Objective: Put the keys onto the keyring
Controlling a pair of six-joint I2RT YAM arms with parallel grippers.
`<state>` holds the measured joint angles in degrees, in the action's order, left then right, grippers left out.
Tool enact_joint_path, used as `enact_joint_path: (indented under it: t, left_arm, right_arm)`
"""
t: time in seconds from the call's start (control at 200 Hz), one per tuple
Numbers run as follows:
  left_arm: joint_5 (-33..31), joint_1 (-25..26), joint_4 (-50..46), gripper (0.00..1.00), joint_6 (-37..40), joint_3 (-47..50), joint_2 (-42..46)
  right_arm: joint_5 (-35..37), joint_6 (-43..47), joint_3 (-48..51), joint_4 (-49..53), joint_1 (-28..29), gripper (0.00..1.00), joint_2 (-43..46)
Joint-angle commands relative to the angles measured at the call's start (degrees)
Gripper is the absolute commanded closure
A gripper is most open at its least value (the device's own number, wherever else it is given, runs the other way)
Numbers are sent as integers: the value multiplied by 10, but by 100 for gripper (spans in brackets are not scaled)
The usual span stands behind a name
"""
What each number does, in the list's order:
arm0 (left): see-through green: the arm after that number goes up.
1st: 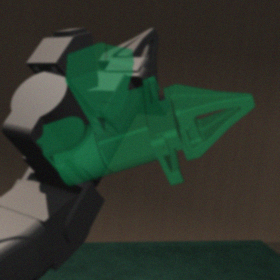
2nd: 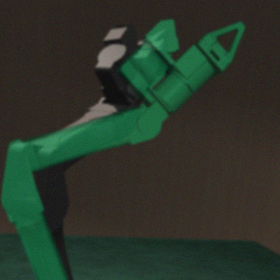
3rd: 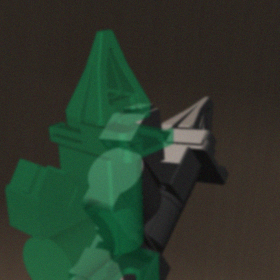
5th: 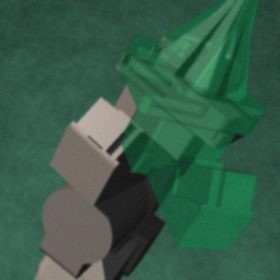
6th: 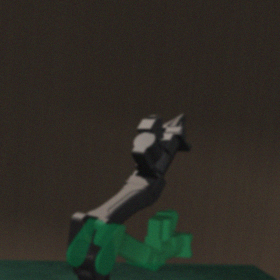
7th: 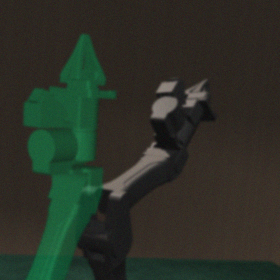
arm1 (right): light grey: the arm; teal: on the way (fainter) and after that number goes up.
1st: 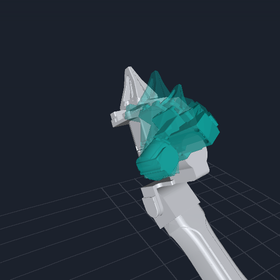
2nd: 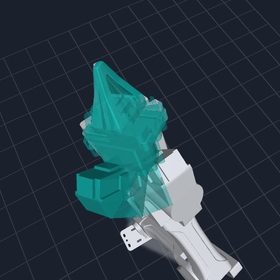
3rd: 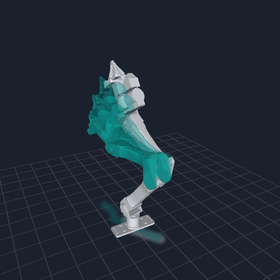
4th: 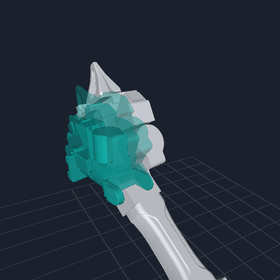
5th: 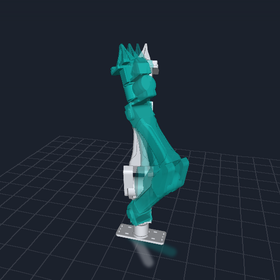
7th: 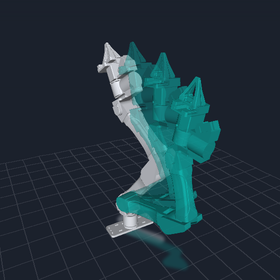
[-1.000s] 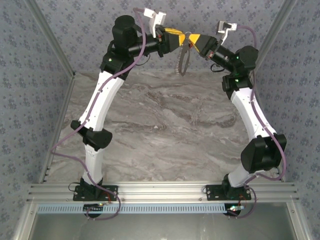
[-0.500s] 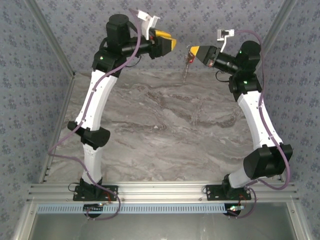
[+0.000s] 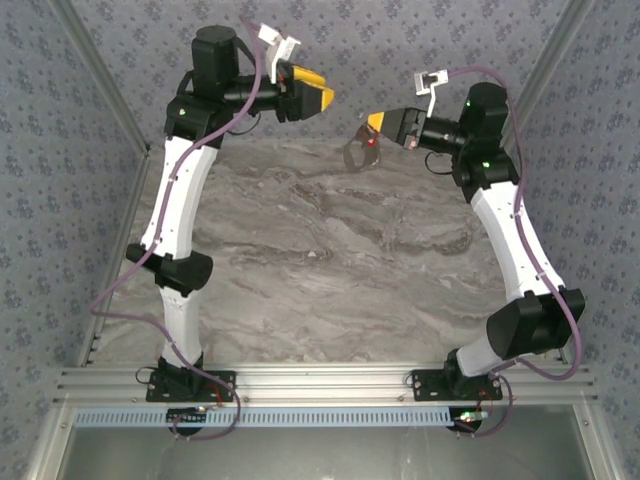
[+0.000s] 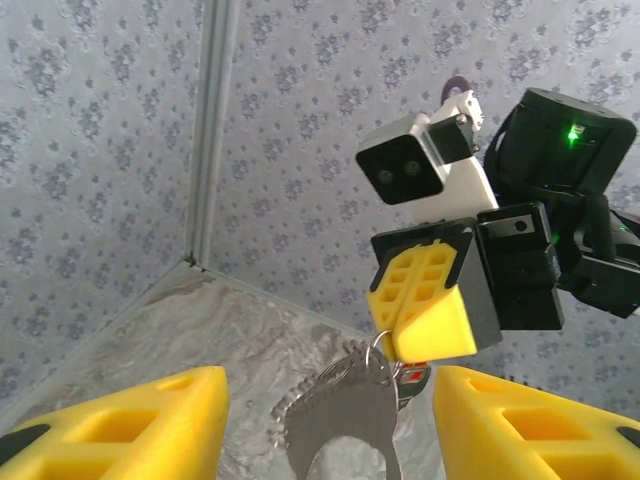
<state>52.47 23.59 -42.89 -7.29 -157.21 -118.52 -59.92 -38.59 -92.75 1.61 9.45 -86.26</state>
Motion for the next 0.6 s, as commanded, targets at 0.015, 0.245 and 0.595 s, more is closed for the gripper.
enact_joint_path:
  t: [0.015, 0.245, 0.595]
  left_arm:
    - [49, -4, -10, 44, 4, 13, 34]
    - [25, -6, -52, 49, 46, 57, 65]
    - [33, -14, -48, 49, 56, 158, 139]
  right_arm:
    - [-5, 20, -33, 17, 12, 100, 0]
    - [4, 20, -44, 31, 22, 100, -6]
    - [-16, 21, -57, 21, 31, 100, -27]
